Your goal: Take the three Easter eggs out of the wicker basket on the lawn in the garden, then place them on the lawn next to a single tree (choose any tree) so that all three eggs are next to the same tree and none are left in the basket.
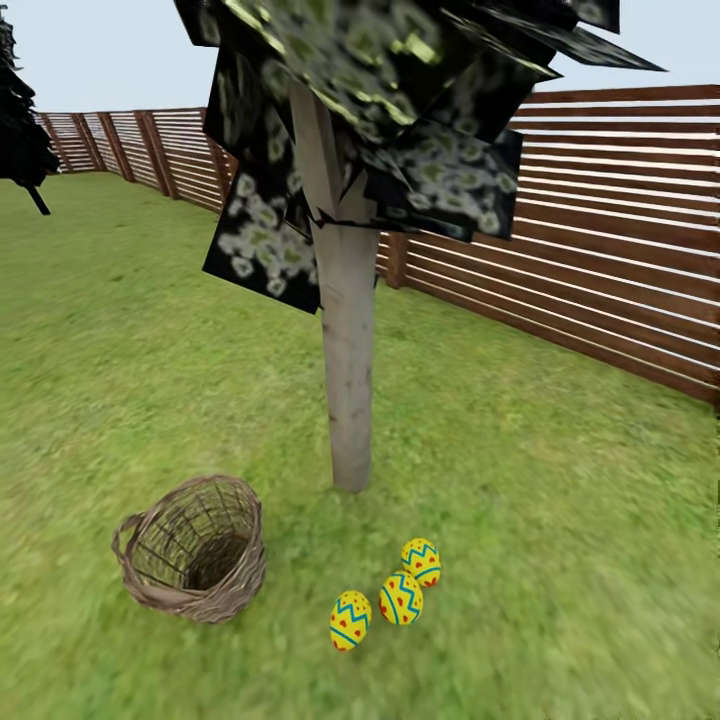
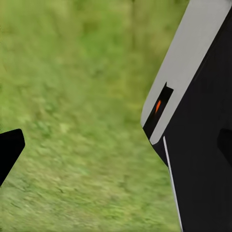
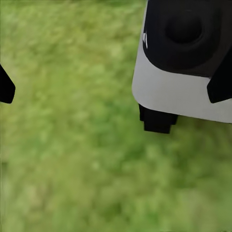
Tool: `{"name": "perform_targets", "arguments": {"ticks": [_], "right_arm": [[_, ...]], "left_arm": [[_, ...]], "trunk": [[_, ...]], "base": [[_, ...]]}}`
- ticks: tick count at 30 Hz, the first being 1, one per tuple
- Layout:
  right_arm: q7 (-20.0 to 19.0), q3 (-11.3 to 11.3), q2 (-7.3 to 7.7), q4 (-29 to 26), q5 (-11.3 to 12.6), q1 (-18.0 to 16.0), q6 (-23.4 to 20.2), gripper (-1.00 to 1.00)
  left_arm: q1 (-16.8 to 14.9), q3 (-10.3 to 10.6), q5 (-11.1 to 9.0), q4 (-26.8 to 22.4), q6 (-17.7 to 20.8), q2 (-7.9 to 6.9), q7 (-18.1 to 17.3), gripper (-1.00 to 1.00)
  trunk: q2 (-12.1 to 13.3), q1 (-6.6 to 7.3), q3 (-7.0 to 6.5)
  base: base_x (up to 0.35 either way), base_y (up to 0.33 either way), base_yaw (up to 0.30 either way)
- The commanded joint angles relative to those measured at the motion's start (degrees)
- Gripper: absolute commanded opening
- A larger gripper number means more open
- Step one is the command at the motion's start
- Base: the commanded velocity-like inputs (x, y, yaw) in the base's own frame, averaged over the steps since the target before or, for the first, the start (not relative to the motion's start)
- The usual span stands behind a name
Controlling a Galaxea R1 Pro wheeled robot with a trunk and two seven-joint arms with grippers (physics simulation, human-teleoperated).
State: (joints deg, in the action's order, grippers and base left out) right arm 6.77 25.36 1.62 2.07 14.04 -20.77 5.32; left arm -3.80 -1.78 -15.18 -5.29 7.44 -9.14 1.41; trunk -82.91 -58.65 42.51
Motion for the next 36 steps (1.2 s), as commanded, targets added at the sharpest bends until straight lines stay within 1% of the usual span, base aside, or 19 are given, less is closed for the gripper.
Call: {"name": "perform_targets", "arguments": {"ticks": [1,8,18,36], "right_arm": [[0.00,0.48,-0.04,0.21,0.57,-0.07,0.38,1.00],[-0.01,0.48,-0.04,0.29,0.63,-0.06,0.39,1.00],[0.06,0.48,-0.01,0.21,0.56,-0.06,0.39,1.00],[0.08,0.48,-0.05,0.28,0.63,-0.06,0.39,1.00]], "left_arm": [[0.02,-0.15,-0.29,-0.16,0.39,0.00,0.15,1.00],[0.02,-0.16,-0.29,-0.16,0.39,0.00,0.14,1.00],[0.02,-0.17,-0.29,-0.16,0.39,0.00,0.17,1.00],[0.02,-0.17,-0.29,-0.16,0.39,0.00,0.16,1.00]], "trunk": [[-0.02,0.00,-0.04],[-0.02,0.00,-0.61],[-0.02,0.00,-1.03],[-0.02,0.00,-2.62]], "base": [[0.000,0.000,-0.140],[0.000,0.000,-0.091],[0.000,0.000,-0.004],[0.000,0.000,0.000]]}}
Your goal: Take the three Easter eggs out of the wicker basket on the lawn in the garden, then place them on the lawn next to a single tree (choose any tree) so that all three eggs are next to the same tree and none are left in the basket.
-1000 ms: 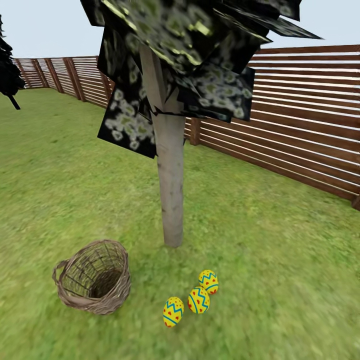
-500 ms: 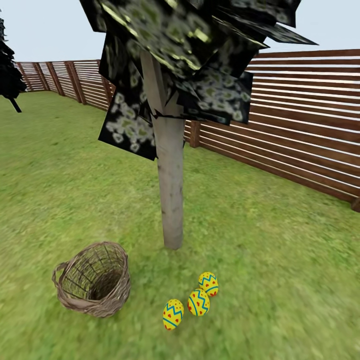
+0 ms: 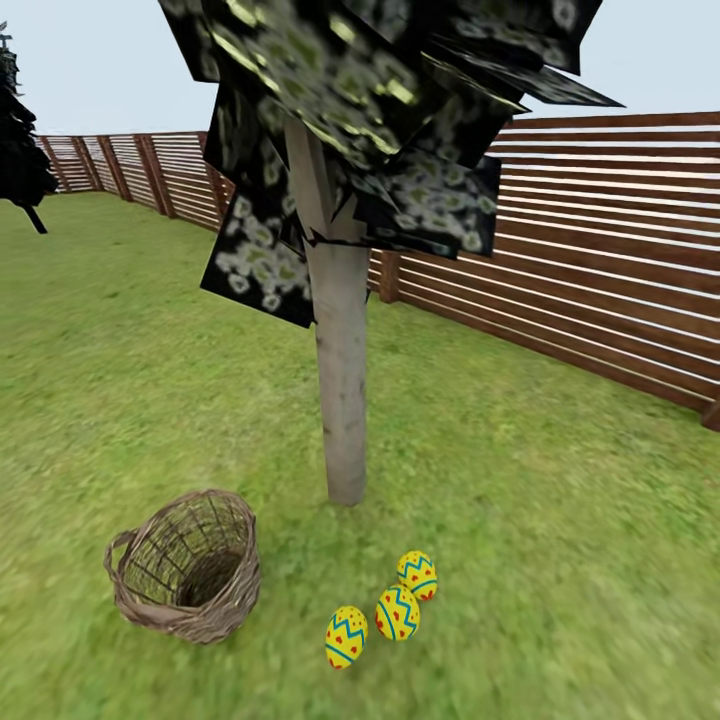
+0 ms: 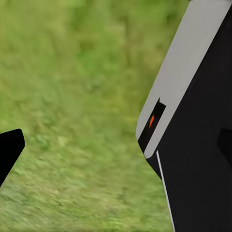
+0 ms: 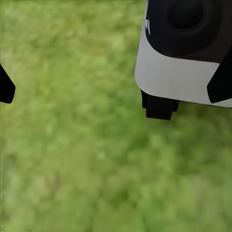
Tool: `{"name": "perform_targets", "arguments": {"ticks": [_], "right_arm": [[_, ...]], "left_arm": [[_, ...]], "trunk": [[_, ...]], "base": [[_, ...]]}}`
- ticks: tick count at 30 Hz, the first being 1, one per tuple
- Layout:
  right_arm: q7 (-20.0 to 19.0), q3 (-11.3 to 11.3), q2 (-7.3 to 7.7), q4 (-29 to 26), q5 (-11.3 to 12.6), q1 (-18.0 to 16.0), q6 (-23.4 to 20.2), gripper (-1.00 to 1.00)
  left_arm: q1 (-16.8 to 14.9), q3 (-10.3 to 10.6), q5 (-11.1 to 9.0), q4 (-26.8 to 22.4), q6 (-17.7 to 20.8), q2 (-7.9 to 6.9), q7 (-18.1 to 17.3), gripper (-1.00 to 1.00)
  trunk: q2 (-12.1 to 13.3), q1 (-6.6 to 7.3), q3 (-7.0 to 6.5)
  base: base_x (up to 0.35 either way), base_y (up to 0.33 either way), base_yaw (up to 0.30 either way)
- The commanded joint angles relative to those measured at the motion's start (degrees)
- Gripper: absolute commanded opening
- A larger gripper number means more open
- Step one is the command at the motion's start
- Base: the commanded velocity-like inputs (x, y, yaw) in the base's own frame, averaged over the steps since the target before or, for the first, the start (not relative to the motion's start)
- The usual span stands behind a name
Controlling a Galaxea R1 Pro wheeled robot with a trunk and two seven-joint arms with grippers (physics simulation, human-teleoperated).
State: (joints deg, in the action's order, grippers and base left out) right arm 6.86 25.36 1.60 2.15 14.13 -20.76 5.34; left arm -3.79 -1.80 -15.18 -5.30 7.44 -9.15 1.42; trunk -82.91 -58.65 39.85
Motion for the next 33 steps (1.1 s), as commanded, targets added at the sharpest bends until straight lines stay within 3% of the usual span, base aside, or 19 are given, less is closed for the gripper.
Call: {"name": "perform_targets", "arguments": {"ticks": [1,10,33], "right_arm": [[0.00,0.48,-0.03,0.21,0.55,-0.07,0.38,1.00],[0.00,0.48,-0.02,0.22,0.55,-0.07,0.38,1.00],[0.18,0.48,0.33,0.24,0.26,-0.07,0.04,1.00]], "left_arm": [[0.01,-0.16,-0.29,-0.15,0.38,0.00,0.14,1.00],[0.01,-0.17,-0.29,-0.15,0.38,0.00,0.15,1.00],[0.01,-0.14,-0.29,-0.15,0.38,0.00,0.13,1.00]], "trunk": [[-0.02,0.00,-0.05],[-0.02,0.00,-0.76],[-0.02,0.00,-0.81]], "base": [[0.000,0.000,0.000],[0.000,0.000,0.000],[0.000,0.000,0.000]]}}
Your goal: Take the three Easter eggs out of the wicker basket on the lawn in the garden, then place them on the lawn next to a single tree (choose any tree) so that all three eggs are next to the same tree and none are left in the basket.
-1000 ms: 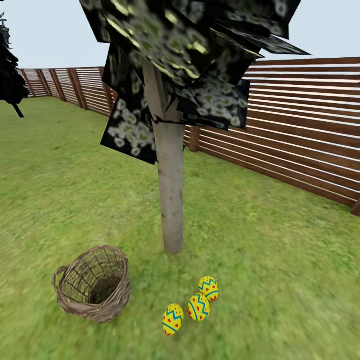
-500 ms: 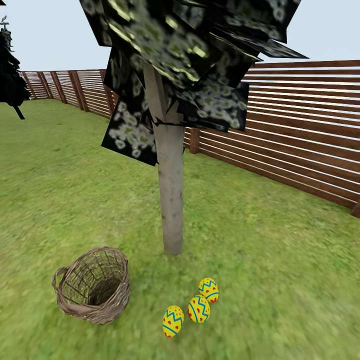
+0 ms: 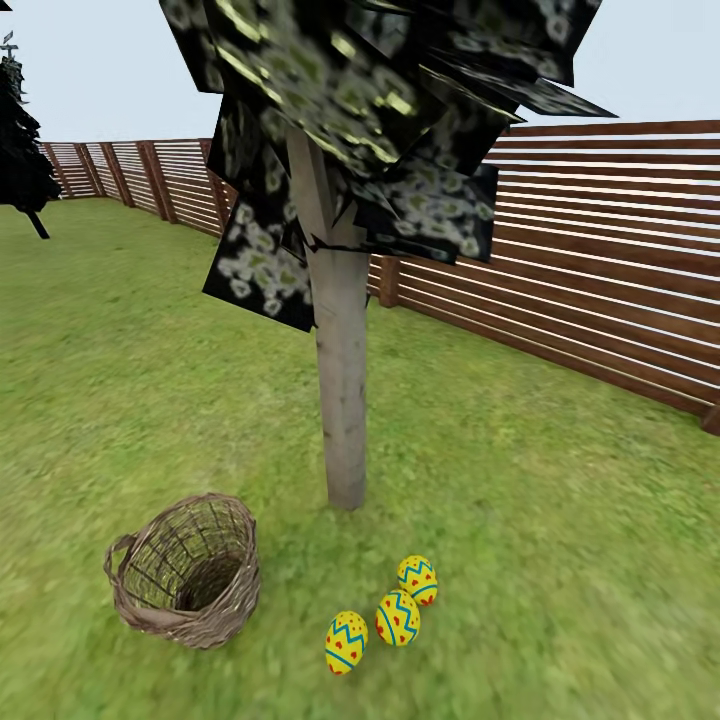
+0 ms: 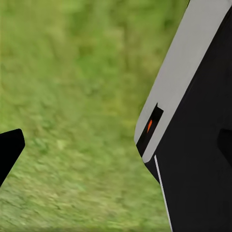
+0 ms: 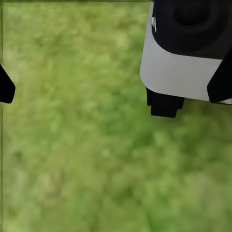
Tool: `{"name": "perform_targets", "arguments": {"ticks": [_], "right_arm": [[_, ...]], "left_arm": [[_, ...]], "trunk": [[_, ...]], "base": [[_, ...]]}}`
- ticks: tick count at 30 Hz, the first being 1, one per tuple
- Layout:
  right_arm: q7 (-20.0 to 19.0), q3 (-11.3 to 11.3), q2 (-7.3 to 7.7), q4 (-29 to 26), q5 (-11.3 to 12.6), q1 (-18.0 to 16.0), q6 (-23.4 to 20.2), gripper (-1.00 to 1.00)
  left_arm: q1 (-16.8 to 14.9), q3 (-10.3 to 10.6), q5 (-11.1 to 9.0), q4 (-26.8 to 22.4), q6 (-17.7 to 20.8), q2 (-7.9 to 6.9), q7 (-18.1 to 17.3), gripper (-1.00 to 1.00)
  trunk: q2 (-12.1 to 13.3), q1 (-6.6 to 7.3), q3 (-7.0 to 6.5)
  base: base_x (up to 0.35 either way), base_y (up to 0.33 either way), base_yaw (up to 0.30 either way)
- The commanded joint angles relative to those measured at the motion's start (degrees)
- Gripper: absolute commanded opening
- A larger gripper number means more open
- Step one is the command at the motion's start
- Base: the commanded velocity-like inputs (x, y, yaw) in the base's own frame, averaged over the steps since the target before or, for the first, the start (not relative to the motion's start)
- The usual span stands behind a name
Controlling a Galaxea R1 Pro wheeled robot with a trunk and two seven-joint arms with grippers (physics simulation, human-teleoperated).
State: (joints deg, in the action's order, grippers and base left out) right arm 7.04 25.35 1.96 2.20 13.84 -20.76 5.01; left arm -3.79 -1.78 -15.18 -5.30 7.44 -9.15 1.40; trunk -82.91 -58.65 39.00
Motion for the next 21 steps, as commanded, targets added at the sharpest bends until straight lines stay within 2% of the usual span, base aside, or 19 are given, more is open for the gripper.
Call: {"name": "perform_targets", "arguments": {"ticks": [1,21], "right_arm": [[0.08,0.49,0.00,0.22,0.54,-0.07,0.24,1.00],[0.17,0.49,-0.03,0.26,0.63,-0.06,0.62,1.00]], "left_arm": [[0.01,-0.15,-0.29,-0.15,0.38,0.00,0.16,1.00],[0.01,-0.18,-0.29,-0.15,0.38,0.00,0.13,1.00]], "trunk": [[-0.02,0.00,0.04],[-0.02,0.00,0.04]], "base": [[0.000,0.000,0.000],[0.000,0.000,0.000]]}}
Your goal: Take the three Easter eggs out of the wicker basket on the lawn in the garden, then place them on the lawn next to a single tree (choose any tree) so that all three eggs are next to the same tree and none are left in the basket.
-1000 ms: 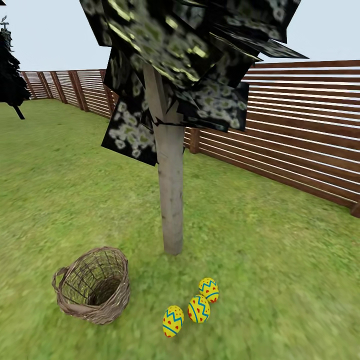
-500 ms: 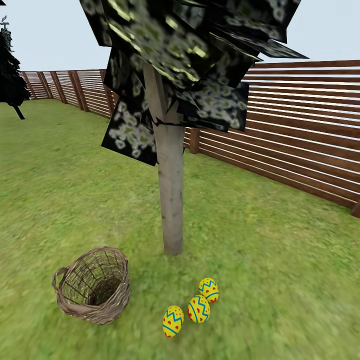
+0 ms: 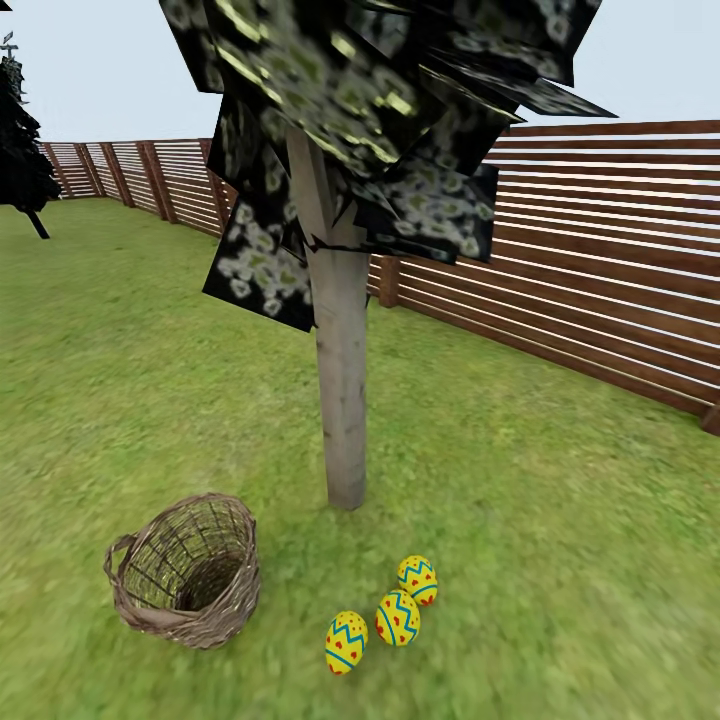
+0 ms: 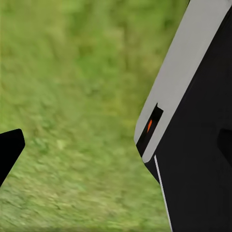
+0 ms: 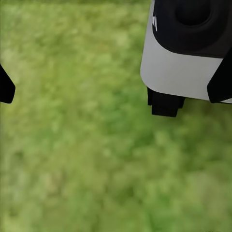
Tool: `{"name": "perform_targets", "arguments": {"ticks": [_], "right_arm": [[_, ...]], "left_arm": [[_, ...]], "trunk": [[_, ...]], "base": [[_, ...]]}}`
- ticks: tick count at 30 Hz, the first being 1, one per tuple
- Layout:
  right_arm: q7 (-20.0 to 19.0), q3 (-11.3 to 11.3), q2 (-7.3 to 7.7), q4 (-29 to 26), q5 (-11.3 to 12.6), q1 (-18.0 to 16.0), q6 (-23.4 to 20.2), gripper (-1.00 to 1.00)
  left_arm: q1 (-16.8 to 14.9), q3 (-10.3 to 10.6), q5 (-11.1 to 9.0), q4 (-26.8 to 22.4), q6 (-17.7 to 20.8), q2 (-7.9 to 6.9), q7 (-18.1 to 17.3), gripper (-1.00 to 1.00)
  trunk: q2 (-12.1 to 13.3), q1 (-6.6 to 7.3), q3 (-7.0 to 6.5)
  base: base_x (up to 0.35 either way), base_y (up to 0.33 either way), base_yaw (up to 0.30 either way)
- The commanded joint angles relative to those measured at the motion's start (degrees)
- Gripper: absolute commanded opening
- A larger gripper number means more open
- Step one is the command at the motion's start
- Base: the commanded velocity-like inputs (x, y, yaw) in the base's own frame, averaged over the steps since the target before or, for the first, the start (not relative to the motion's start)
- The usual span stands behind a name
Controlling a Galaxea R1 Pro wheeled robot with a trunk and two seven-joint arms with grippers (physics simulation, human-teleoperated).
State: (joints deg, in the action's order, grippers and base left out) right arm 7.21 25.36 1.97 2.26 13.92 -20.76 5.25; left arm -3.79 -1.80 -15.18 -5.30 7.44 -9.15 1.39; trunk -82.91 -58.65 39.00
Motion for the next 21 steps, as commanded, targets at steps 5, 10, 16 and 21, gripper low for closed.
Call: {"name": "perform_targets", "arguments": {"ticks": [5,10,16,21], "right_arm": [[0.00,0.48,-0.03,0.20,0.54,-0.04,0.38,1.00],[0.00,0.48,-0.03,0.20,0.54,-0.04,0.38,1.00],[0.00,0.48,-0.03,0.20,0.50,-0.04,0.38,1.00],[0.00,0.48,-0.03,0.20,0.50,-0.03,0.38,1.00]], "left_arm": [[0.01,-0.14,-0.29,-0.15,0.38,0.00,0.17,1.00],[0.01,-0.14,-0.29,-0.15,0.38,0.00,0.17,1.00],[0.01,-0.15,-0.29,-0.15,0.38,0.00,0.15,1.00],[0.01,-0.16,-0.29,-0.15,0.38,0.00,0.16,1.00]], "trunk": [[-0.02,0.00,0.04],[-0.02,0.00,0.04],[-0.02,0.00,0.04],[-0.02,0.00,0.04]], "base": [[0.000,0.000,0.000],[0.000,0.000,0.000],[0.000,0.000,0.000],[0.000,0.000,0.000]]}}
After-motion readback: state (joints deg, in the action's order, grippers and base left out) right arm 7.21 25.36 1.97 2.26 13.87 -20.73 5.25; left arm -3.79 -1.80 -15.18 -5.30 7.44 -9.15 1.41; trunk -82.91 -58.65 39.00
